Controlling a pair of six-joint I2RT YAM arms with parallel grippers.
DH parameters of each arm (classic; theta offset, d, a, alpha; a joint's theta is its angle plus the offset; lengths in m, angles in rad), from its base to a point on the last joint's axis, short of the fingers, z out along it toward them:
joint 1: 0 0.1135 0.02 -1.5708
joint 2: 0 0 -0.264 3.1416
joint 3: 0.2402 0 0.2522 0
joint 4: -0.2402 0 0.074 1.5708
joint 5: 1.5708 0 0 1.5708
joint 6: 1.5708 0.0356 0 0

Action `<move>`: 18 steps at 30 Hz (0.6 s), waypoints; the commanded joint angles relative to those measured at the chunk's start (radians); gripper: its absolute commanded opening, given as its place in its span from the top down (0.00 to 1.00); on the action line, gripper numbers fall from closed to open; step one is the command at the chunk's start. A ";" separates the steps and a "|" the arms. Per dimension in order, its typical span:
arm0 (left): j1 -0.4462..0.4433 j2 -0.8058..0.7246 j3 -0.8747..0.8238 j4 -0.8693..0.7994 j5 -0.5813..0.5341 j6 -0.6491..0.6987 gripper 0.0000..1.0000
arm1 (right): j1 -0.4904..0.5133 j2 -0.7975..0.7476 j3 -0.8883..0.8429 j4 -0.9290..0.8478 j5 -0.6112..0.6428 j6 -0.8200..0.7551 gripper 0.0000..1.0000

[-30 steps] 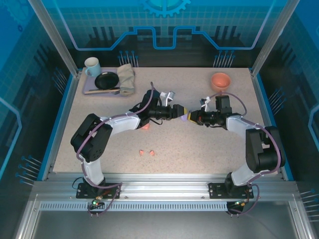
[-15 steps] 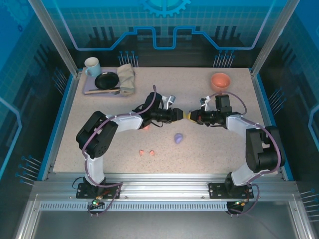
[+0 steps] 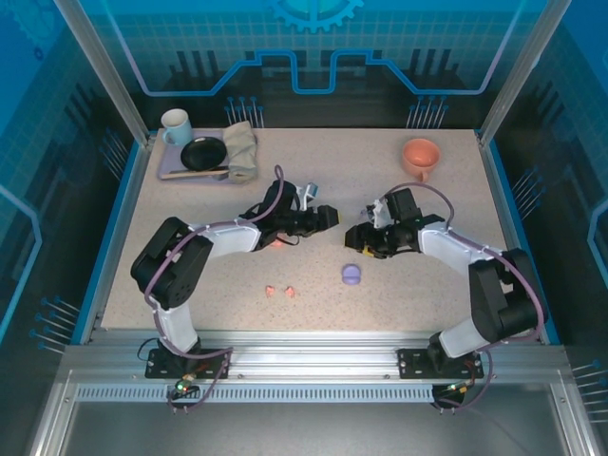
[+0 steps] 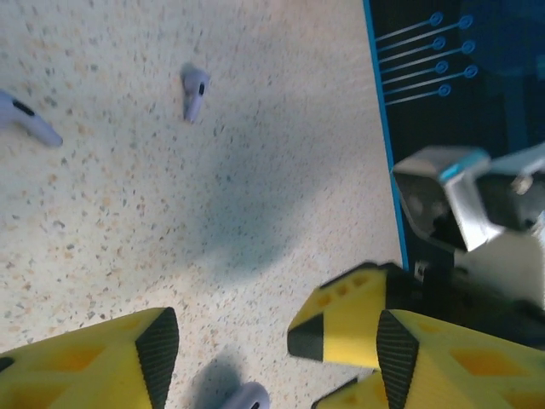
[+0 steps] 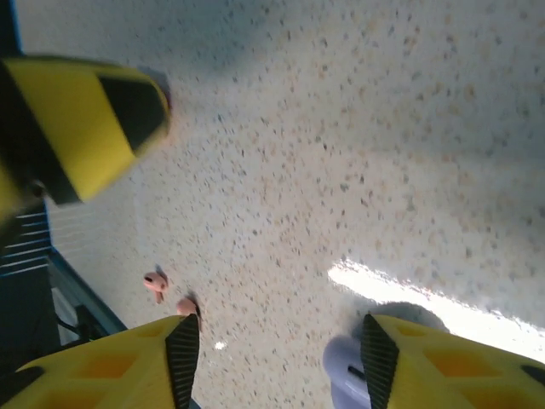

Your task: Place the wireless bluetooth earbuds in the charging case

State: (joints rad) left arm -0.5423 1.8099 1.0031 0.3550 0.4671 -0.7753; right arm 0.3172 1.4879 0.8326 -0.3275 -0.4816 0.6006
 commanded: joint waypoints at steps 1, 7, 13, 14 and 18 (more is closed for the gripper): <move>0.009 -0.078 -0.031 -0.040 -0.053 0.030 0.28 | 0.063 -0.082 -0.020 -0.147 0.156 0.005 0.34; 0.028 -0.156 -0.095 -0.056 -0.119 0.009 0.15 | 0.146 -0.159 -0.069 -0.235 0.331 0.053 0.16; 0.042 -0.204 -0.124 -0.089 -0.174 -0.005 0.10 | 0.232 -0.095 -0.047 -0.228 0.433 0.162 0.13; 0.044 -0.210 -0.126 -0.097 -0.179 -0.006 0.10 | 0.248 -0.080 -0.036 -0.228 0.449 0.177 0.13; 0.058 -0.237 -0.141 -0.113 -0.200 -0.007 0.09 | 0.298 -0.006 0.013 -0.240 0.514 0.229 0.14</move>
State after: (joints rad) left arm -0.4999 1.6176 0.8787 0.2714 0.3069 -0.7803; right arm 0.5781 1.4372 0.7963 -0.5388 -0.0544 0.7605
